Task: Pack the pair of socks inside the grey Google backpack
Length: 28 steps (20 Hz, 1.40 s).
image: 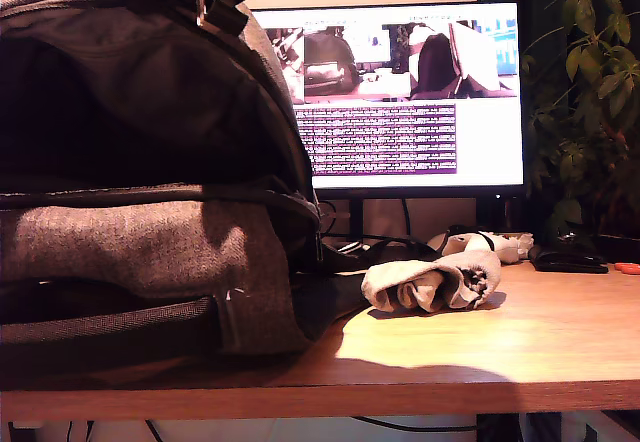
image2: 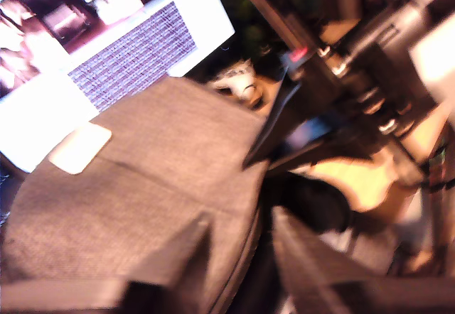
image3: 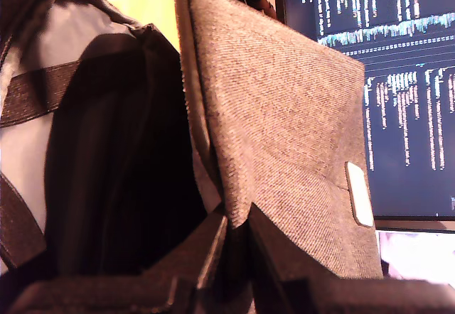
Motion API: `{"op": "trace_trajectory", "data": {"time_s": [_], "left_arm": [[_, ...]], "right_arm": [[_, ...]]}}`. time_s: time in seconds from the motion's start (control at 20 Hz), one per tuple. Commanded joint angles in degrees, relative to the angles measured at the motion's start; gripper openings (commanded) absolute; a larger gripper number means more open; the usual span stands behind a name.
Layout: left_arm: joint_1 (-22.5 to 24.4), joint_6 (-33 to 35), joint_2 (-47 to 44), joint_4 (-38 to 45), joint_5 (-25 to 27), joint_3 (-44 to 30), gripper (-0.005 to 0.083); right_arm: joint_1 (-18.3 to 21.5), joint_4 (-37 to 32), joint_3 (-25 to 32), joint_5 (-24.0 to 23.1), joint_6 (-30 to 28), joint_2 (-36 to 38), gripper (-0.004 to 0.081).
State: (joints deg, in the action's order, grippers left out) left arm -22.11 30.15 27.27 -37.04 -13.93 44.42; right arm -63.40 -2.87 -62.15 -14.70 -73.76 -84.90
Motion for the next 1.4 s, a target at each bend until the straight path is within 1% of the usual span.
{"op": "trace_trajectory", "data": {"time_s": [0.0,0.05,0.15,0.2,0.35,0.4,0.45,0.6,0.7,0.75,0.8,0.85,0.9,0.95,1.0,1.15,1.2,1.35], "left_arm": [[-0.2,4.5,2.2,1.4,2.2,-1.0,0.0501],[-0.5,6.1,3.3,1.6,3.0,-1.0,0.0501],[-1.7,7.1,5.6,2.0,3.3,-1.0,0.0501],[-2.4,7.6,7.1,2.4,4.7,-1.0,0.0506],[-4.9,9.3,10.8,4.3,7.5,-1.0,0.058],[-5.7,9.3,12.0,5.9,10.0,-1.0,0.0587],[-6.3,9.3,13.1,7.8,12.4,-1.0,0.0587],[-7.3,10.7,16.8,12.3,14.2,-1.0,0.0587],[-7.4,10.9,19.6,13.3,16.8,-1.0,0.0578],[-7.4,10.8,21.1,13.1,17.3,-1.0,0.0531],[-7.4,10.8,22.3,13.0,17.4,-1.0,0.0433],[-7.4,10.8,23.4,13.0,17.4,-1.0,0.0273],[-7.4,10.8,24.1,13.0,17.4,-1.0,0.0065],[-7.5,10.7,24.4,13.2,17.4,-1.0,-0.0008],[-7.7,10.7,24.5,13.2,17.4,-0.9,-0.0026],[-8.4,10.4,24.3,13.0,17.4,0.2,-0.0024],[-8.4,10.4,24.4,13.0,17.4,0.5,-0.0024],[-8.4,10.4,24.4,13.0,17.4,1.0,-0.0024]], "right_arm": [[0.0,-1.3,-2.1,0.0,0.5,0.4,-0.0013],[0.0,-0.8,-2.6,0.0,0.6,0.4,-0.0013],[0.1,0.2,-4.3,0.5,3.0,0.4,-0.0013],[0.1,1.2,-5.3,0.9,3.7,0.4,-0.0013],[0.2,3.9,-7.6,1.3,6.6,0.4,-0.0013],[0.2,4.6,-8.1,1.3,6.8,0.4,-0.0013],[0.2,4.8,-8.3,1.3,7.9,0.4,-0.0013],[0.2,6.6,-8.5,2.8,9.2,0.4,-0.0013],[0.1,7.1,-8.5,2.8,9.3,0.4,-0.0013],[0.1,7.1,-8.5,2.8,9.4,0.5,-0.0013],[0.1,7.1,-8.5,2.7,10.1,0.6,-0.0013],[0.1,7.1,-8.7,2.8,11.0,0.8,-0.0013],[0.1,7.1,-8.8,2.7,11.4,0.9,-0.0013],[0.2,7.2,-8.8,2.6,12.1,0.9,-0.0012],[0.2,7.6,-8.8,2.3,12.9,0.9,-0.0013],[0.2,9.4,-8.8,-0.5,18.0,0.9,-0.0006],[0.2,10.2,-8.8,-1.1,18.3,0.9,0.0029],[0.1,13.1,-8.8,-1.4,18.3,0.9,0.0262]]}}
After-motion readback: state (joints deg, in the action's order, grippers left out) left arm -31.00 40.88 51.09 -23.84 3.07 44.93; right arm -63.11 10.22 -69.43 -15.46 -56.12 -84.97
